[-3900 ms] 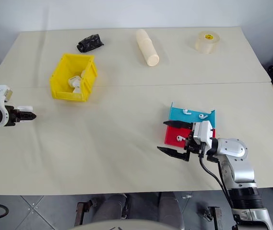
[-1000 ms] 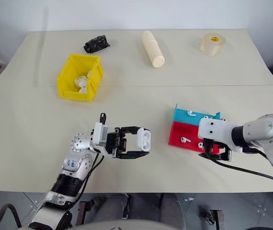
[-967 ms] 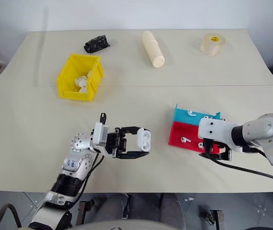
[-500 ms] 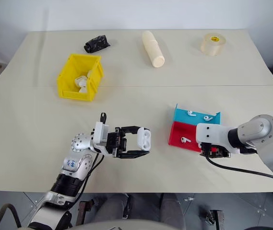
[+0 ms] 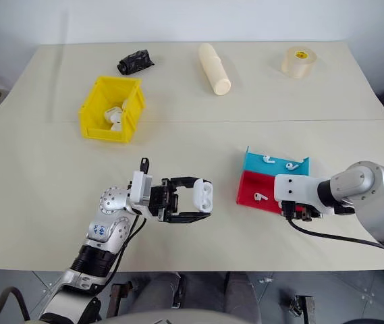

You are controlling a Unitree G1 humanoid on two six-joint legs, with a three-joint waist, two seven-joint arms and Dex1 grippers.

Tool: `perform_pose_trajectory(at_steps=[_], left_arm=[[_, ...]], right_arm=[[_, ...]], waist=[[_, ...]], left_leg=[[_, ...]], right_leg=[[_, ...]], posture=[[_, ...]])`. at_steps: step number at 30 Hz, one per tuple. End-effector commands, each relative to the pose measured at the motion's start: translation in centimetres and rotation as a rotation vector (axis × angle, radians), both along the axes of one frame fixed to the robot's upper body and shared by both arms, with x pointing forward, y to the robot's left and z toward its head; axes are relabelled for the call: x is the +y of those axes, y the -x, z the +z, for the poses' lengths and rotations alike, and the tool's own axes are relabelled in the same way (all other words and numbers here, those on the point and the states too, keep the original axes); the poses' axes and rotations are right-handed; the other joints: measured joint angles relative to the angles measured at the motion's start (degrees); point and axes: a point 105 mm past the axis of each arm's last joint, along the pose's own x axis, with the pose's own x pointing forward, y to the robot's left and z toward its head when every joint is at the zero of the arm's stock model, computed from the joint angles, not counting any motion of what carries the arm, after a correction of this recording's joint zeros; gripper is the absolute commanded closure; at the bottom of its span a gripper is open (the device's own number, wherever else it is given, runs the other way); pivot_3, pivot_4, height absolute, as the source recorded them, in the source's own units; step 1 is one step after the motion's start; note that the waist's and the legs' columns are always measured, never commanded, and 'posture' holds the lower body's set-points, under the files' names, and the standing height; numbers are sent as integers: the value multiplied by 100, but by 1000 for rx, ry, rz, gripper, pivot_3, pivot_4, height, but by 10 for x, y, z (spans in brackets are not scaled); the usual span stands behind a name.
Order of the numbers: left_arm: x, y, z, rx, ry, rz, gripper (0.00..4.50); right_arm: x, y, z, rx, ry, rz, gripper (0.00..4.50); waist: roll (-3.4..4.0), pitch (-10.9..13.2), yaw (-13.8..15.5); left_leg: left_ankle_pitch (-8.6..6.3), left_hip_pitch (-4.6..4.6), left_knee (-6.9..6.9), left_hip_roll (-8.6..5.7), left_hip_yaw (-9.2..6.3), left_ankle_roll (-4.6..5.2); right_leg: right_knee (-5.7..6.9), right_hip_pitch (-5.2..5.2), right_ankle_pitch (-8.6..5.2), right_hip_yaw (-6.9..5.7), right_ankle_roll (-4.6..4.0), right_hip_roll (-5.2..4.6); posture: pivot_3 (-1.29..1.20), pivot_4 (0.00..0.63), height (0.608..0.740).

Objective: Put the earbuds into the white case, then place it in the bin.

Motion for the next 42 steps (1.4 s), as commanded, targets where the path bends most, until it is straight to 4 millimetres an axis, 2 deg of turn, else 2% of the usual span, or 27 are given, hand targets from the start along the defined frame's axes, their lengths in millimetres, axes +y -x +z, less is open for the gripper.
perform_pose_trajectory(at_steps=[1, 2, 3, 10, 16, 19, 22, 28, 34, 42], left_arm=[[0, 3, 7, -23, 23, 0, 1700], [0, 3, 7, -23, 24, 0, 1700], [0, 3, 7, -23, 23, 1, 1700], [1, 2, 8, -24, 26, 7, 1700], [6, 4, 7, -16, 47, 3, 1700], [11, 4, 6, -10, 50, 2, 1700], [13, 3, 6, -1, 46, 0, 1700], [11, 1, 11, 28, 57, -36, 1700], [14, -1, 20, 60, 68, -80, 1700], [9, -3, 35, 78, 96, -116, 1700]], right_arm=[[2, -2, 3, -19, 7, 11, 3569], [2, -2, 3, -18, 5, 12, 3896], [3, -2, 3, -18, 4, 13, 3983], [6, -3, 7, -30, -13, 11, 3983], [13, 10, 31, -50, -155, -5, 3983], [26, 22, 47, -104, -321, 61, 3983], [35, 30, 55, -184, -486, 77, 3983], [64, 49, 73, -278, -988, 83, 3983], [87, 52, 92, -413, -1392, 56, 3983], [123, 52, 90, -345, -1539, 108, 3983]], waist=[[0, 0, -7], [0, 0, -7], [0, 0, -6], [0, 0, -3], [0, 0, 11], [-2, 1, 25], [-5, 3, 32], [-7, 5, 15], [-6, 4, -6], [-5, 3, -14]], left_leg=[[0, 1, 1, 0, 0, 0], [0, 1, 1, 0, 1, 0], [0, 2, 1, 0, 1, 0], [0, 2, 1, 0, 1, -1], [0, 0, -4, 2, 0, -1], [0, -2, -5, 1, -1, -1], [0, -1, -3, 1, -4, 0], [0, 2, 0, 3, -5, -1], [1, 8, -4, 5, -7, -4], [2, 8, -4, 1, -8, -4]], right_leg=[[0, 1, 0, 0, 0, 0], [0, 1, 0, 0, 0, 1], [1, 1, 0, 0, 0, 2], [1, 1, 0, 1, -1, 1], [0, -3, 0, 1, -1, 0], [-4, -1, 0, 0, -1, -3], [-5, 5, 1, -3, 0, -2], [4, 6, 2, -2, 0, 0], [6, 6, 1, 0, 0, 6], [8, 3, 1, 4, 0, 5]], posture=[[0, 150, 740], [0, 150, 740], [0, 150, 740], [0, 150, 740], [0, 150, 740], [0, 150, 740], [0, 150, 740], [0, 150, 740], [0, 150, 740], [0, 150, 740]])
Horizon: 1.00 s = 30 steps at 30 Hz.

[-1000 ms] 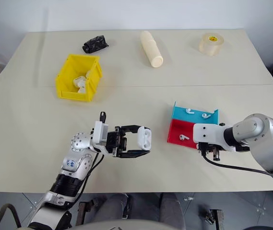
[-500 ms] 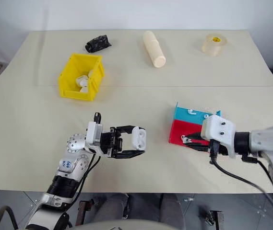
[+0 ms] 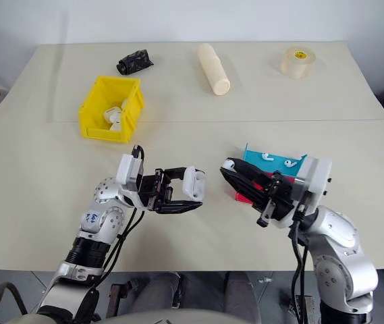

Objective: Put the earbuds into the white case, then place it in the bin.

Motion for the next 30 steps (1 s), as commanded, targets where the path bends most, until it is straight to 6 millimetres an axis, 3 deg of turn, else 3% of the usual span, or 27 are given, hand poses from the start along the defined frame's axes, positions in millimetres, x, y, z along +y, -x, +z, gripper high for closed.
perform_pose_trajectory(at_steps=[1, 7, 30], left_arm=[[-2, 4, 16, -31, 43, -34, 1700], [-3, 9, 21, -27, 47, -58, 1700], [-9, 10, 29, -59, 66, -69, 1700]], right_arm=[[15, 7, 7, -49, -39, 52, 3983], [25, 5, 2, -47, -49, 100, 3983], [34, -8, -22, 33, 1, 125, 3983]], waist=[[0, 0, -3], [0, 0, -5], [0, 0, -5]], left_leg=[[0, 0, 0, 0, 0, 0], [0, 0, -1, 0, -1, 0], [0, 0, -4, -3, 0, 0]], right_leg=[[0, 0, 0, 1, 0, -1], [0, -1, 0, 1, 0, 0], [-1, -3, -1, 1, -2, 1]], posture=[[0, 150, 740], [0, 150, 740], [0, 150, 740]])
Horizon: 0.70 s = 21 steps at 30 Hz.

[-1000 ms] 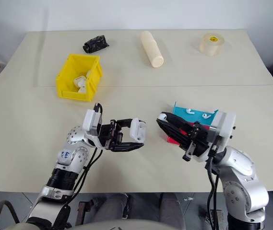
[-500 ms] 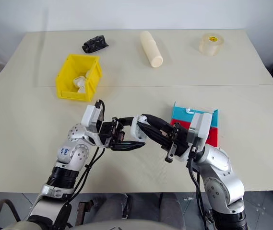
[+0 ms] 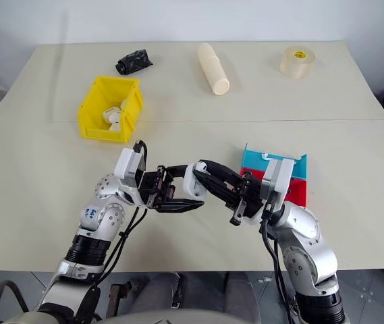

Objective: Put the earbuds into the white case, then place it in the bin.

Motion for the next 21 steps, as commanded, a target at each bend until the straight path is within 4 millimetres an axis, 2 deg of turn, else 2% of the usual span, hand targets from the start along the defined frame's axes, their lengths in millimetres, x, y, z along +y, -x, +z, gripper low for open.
perform_pose_trajectory(at_steps=[1, 10, 21], left_arm=[[-3, 5, 20, -81, 56, -18, 1700], [-5, 4, 24, -97, 67, -14, 1700], [-5, 3, 26, -105, 74, -6, 1700]], right_arm=[[4, 1, -9, 37, 39, 28, 3983], [4, -1, -13, 55, 46, 43, 3983], [2, -1, -8, 42, 45, 62, 406]], waist=[[0, 0, 0], [0, 0, 0], [0, 0, 1]], left_leg=[[0, 0, 0, 0, 0, 0], [0, 0, -1, 0, 0, 0], [0, 0, -1, 1, 0, 0]], right_leg=[[0, 0, 0, 0, 0, 0], [-1, 0, 0, 0, 0, 1], [-1, 0, 0, 0, 0, 0]], posture=[[0, 150, 740], [0, 150, 740], [0, 150, 740]])
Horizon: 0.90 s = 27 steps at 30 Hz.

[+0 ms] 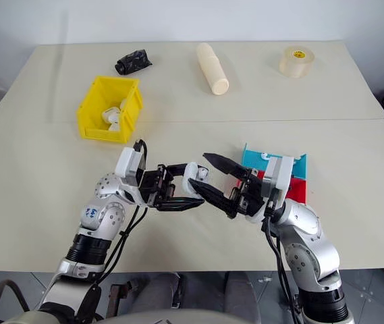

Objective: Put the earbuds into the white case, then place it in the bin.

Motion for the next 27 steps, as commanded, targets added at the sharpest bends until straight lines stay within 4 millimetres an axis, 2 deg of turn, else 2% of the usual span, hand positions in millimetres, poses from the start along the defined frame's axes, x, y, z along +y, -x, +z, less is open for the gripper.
perform_pose_trajectory(at_steps=[1, 6, 12, 15, 16, 19, 23, 24, 27], left_arm=[[-6, 7, 24, -101, 67, -24, 1700], [-5, 6, 21, -89, 58, -13, 1700], [10, 3, -1, -71, -25, 42, 1700], [19, 5, -18, -84, -89, 66, 1700], [21, 5, -20, -83, -95, 81, 1700], [23, 5, -21, -82, -99, 104, 1700], [25, 6, -25, -80, -97, 151, 1700], [25, 6, -25, -81, -95, 157, 1700], [23, 6, -26, -84, -87, 173, 1700]], right_arm=[[3, 1, -6, 27, 34, 25, 60], [-9, 1, 1, 5, 33, -7, 60], [-51, 10, 9, -41, 133, -106, 60], [-83, 15, 5, -40, 250, -184, 60], [-98, 17, 0, -34, 315, -222, 60], [-128, 21, -10, -8, 421, -288, 60], [-195, 23, -23, 78, 521, -474, 60], [-206, 22, -24, 75, 536, -504, 60], [-220, 21, -29, 76, 579, -532, 60]], waist=[[0, 0, 1], [0, 0, 2], [0, 0, 22], [0, 0, 24], [-1, 0, 26], [-3, 2, 33], [-3, 2, 30], [-3, 2, 29], [-3, 2, 19]], left_leg=[[0, 0, 0, 0, 0, 0], [0, -1, 0, 0, 0, 0], [0, -2, 0, -1, 0, 1], [-1, -2, -3, -4, 2, 2], [-1, -2, -4, -4, 2, 2], [-1, 0, -2, -5, 6, 3], [-2, 6, -1, -4, 7, 5], [-3, 6, -2, -5, 8, 6], [-3, 8, -2, -3, 9, 5]], right_leg=[[0, 0, 0, 0, 0, 0], [-1, 0, 0, 0, 0, -1], [-4, 2, 0, 0, 0, -4], [-7, 3, 0, 0, 0, -3], [-8, 3, 0, -1, 0, -1], [-9, 10, 0, -2, 0, 3], [-9, 16, 0, -1, 1, -1], [-10, 16, 1, 0, 1, -2], [-10, 16, 0, -1, 1, 2]], posture=[[0, 150, 740], [0, 150, 740], [0, 150, 740], [0, 150, 740], [0, 150, 740], [0, 150, 740], [0, 150, 740], [0, 150, 740], [0, 150, 740]])
